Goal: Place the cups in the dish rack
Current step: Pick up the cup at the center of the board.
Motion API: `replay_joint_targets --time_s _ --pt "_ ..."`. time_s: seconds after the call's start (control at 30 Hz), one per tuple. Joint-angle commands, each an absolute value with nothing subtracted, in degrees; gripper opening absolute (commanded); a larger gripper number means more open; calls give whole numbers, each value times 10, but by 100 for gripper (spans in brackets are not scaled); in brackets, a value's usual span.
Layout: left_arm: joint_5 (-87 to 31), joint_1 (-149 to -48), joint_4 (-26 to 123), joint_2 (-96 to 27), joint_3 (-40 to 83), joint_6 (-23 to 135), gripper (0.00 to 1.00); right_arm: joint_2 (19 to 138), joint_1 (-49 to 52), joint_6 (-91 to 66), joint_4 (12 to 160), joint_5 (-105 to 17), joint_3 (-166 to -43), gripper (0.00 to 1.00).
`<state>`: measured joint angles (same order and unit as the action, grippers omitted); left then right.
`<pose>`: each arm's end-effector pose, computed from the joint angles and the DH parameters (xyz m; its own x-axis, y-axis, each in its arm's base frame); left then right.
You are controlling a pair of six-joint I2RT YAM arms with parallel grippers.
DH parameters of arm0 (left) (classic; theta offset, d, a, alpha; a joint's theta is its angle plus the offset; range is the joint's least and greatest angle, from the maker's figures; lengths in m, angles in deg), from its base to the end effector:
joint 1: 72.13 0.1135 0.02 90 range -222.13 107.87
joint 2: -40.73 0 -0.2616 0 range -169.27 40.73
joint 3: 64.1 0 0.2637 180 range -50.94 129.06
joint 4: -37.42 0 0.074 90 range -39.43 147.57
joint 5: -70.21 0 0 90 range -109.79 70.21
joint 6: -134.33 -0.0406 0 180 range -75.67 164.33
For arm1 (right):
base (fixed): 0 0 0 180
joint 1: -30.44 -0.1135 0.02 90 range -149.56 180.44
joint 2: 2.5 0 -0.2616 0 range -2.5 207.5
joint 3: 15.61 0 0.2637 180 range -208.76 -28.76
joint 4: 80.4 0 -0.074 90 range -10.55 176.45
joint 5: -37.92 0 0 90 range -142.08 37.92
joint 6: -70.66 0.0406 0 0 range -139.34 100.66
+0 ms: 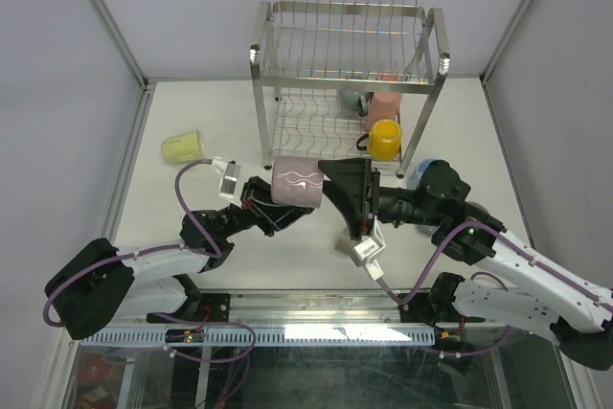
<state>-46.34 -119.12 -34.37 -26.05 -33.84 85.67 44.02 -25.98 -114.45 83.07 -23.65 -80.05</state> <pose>0.1360 -0.1724 0.2607 -0.3008 -0.5438 -0.7835 0.9382 -0.0211 -0.3455 0.0948 0.1778 0.3871 0.9907 -0.0913 0.1005 0.1021 0.0121 -0.9947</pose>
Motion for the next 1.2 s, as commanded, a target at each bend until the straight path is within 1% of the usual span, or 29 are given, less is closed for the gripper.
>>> replay_joint_targets --time_s 0.0,0.03,0.13,0.27,0.43,0.57,0.63,0.73,0.87,0.97,1.0,1.07,1.17 --pt "-419 -1168 -495 -237 -350 846 0 421 -247 -1134 807 -271 -812 71" --pt "-413 -1163 -495 -236 -357 842 0 419 -243 -1134 798 -271 -814 71" --pt "-398 -1152 -495 -240 -372 833 0 416 -234 -1113 773 -313 -816 76" --pt "-390 -1139 -495 -256 -386 823 0 416 -226 -1084 737 -348 -827 79" --pt "-381 -1130 -489 -278 -401 791 0 448 -209 -996 679 -428 -872 82" --pt "-376 -1129 -449 -282 -405 744 0 522 -189 -913 526 -491 -971 83" --pt "-371 -1130 -430 -281 -406 720 0 569 -177 -872 412 -508 -1024 83" --pt "-363 -1130 -388 -270 -406 685 0 642 -160 -820 276 -514 -1085 83" --pt "-347 -1130 -321 -240 -406 644 0 724 -144 -725 140 -529 -1132 82" --pt "-334 -1129 -280 -218 -405 622 0 780 -122 -677 58 -509 -1156 73" --pt "-333 -1130 -267 -211 -404 616 0 789 -108 -675 44 -490 -1160 70" --pt "-332 -1130 -247 -204 -400 607 0 782 -87 -673 52 -452 -1158 70" --pt "-328 -1130 -233 -204 -395 602 0 743 -62 -676 125 -399 -1131 70"
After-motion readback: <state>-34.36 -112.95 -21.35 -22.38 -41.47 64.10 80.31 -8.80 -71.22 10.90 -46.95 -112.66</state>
